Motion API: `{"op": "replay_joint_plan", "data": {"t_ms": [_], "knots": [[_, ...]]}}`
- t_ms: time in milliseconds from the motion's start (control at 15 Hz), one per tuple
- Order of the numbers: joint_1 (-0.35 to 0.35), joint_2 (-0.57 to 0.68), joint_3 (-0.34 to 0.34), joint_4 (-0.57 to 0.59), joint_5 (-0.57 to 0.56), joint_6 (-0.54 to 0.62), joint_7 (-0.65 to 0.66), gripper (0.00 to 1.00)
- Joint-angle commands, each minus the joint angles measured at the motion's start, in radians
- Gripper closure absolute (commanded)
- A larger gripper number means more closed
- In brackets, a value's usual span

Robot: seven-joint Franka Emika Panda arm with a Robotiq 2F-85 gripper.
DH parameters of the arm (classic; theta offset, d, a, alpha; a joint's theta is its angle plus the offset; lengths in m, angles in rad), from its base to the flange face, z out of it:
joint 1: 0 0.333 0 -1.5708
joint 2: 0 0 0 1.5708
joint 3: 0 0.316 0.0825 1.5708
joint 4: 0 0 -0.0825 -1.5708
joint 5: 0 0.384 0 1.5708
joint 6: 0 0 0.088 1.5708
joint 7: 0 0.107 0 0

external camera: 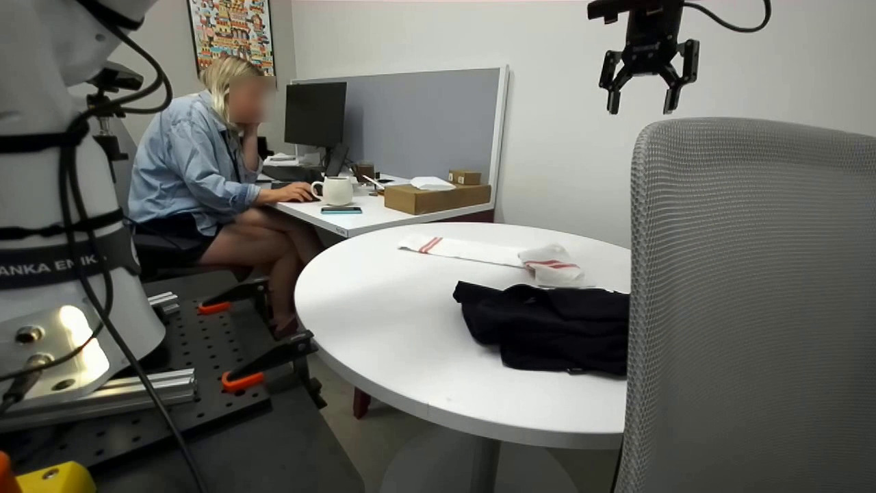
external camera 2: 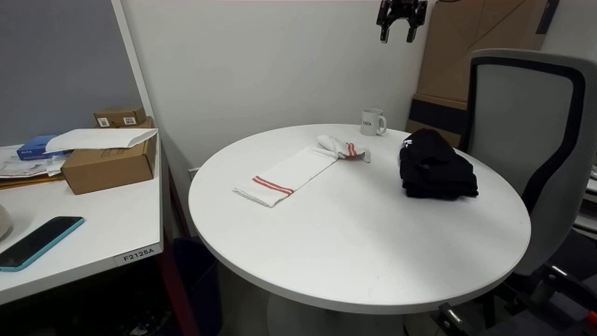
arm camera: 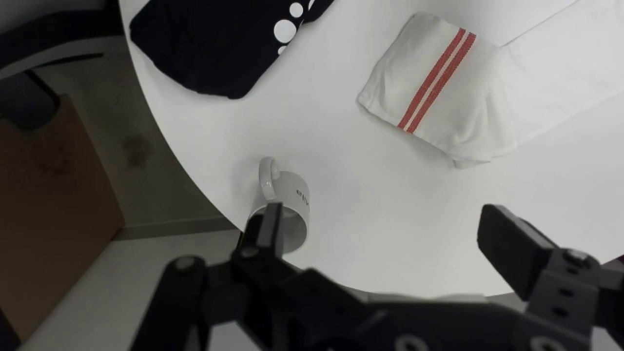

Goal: Put the shirt on the table, unfold the white cloth then unfold the shirt.

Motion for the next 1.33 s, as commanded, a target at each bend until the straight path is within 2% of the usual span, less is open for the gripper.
{"op": "replay_joint_plan", "data": {"t_ms": [0, 600, 667, 933, 1267], "knots": [[0.009, -0.091, 0.005, -0.229, 0.007, 0.088, 0.033, 0.00], [0.033, -0.209, -0.024, -0.652, -0.088, 0.308, 0.050, 0.00], [0.043, -0.224, -0.045, -0.696, -0.072, 0.329, 0.051, 0.00], [0.039, -0.294, -0.059, -0.894, -0.045, 0.451, 0.093, 0.00], [0.057, -0.378, -0.109, -1.151, -0.037, 0.650, 0.258, 0.00]]}}
